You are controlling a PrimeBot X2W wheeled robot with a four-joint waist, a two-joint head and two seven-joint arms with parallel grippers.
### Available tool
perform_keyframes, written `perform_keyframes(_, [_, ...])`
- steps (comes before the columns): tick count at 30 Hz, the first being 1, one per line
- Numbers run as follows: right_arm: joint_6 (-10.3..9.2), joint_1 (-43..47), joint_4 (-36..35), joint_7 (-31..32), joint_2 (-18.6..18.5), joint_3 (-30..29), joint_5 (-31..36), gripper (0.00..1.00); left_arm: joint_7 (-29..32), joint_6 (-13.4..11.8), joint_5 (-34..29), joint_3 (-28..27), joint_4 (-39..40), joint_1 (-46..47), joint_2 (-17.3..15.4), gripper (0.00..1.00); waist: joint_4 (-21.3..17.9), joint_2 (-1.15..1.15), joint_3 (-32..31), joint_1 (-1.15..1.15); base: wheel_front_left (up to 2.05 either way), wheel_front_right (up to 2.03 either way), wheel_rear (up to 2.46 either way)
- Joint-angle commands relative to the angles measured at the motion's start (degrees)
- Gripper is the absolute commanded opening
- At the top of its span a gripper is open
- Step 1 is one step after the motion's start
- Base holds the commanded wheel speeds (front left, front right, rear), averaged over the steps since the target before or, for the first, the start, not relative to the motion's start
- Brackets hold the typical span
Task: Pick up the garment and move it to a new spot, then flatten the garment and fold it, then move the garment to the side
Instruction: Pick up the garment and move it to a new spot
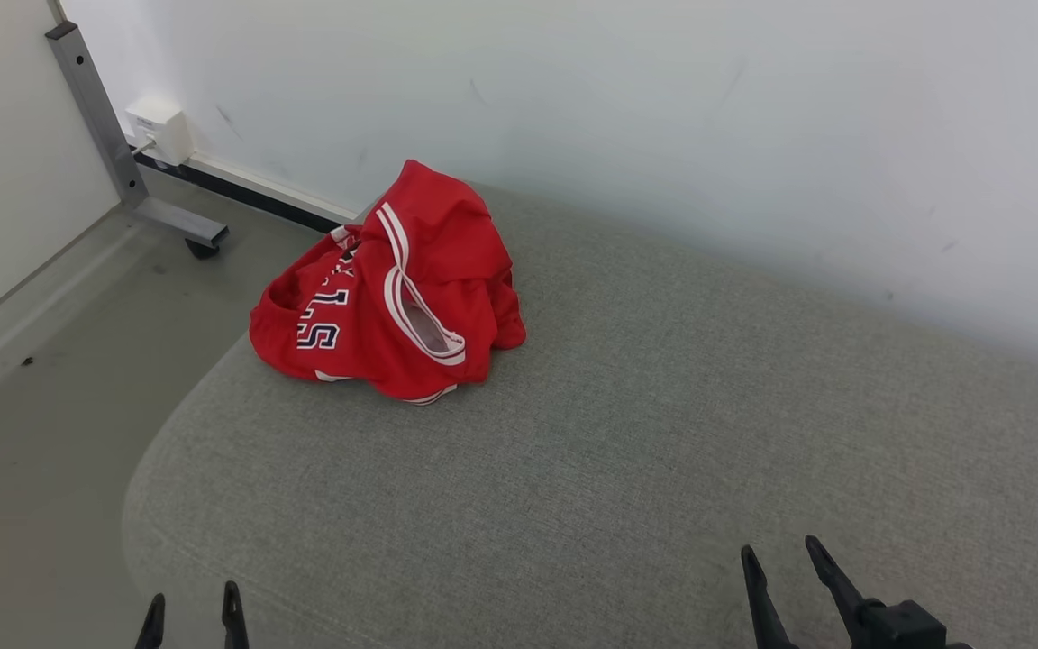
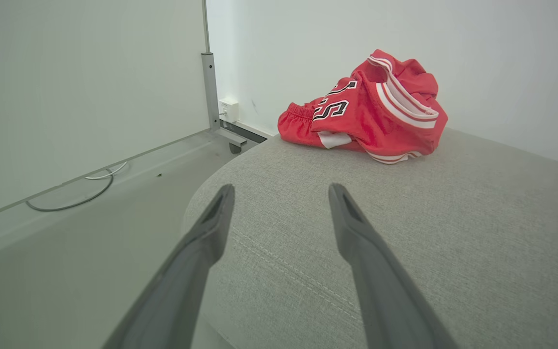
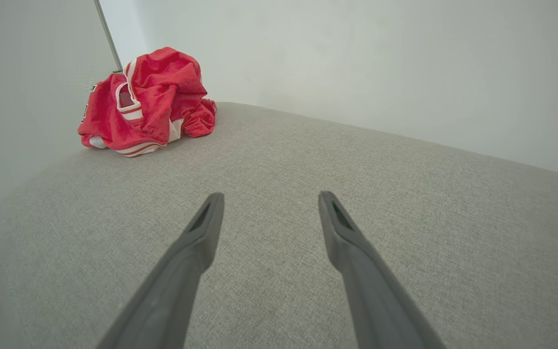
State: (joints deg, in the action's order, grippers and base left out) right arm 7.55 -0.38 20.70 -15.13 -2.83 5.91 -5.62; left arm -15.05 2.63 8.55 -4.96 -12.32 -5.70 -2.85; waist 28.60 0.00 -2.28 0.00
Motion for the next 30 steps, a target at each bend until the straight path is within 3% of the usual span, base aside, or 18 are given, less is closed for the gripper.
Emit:
perform_keyframes(1, [-0.12,0.94,-0.34,-0.05,-0.11,-0.35,-0.27,1.00,-0.20,0.40,-0.53,0.13,-0.71,1.19,-0.26,1.00,-0.12,0.00,-0.04,0.00,0.00,0.00,0.00])
perform_keyframes(7, [-0.12,-0.51,-1.85,-0.05,-0.12,0.20,1.39,1.00,1.13,2.23,5.11,-2.50,-3.76,9.02,-1.50,1.00,-4.81,0.00,3.90,0.00,0.00,0.00,0.00])
perform_keyframes(17, [-0.12,-7.23,-4.35,0.34,-0.13,1.09,4.73,1.00,17.92,4.42,17.80,-6.19,-9.11,32.38,-9.59,1.00,-15.68,0.00,16.69,0.00,0.00,0.00,0.00])
perform_keyframes(21, [-0.12,-9.60,-4.52,0.16,-0.12,2.91,3.67,1.00,31.99,2.02,26.55,-10.73,-12.06,40.92,-12.47,1.00,-21.22,0.00,21.17,0.00,0.00,0.00,0.00])
perform_keyframes(30, [-0.12,-13.15,-4.86,-0.07,-0.05,4.55,1.17,1.00,48.40,-6.04,30.59,-16.32,-11.32,44.00,-21.31,1.00,-29.79,0.00,25.76,0.00,0.00,0.00,0.00])
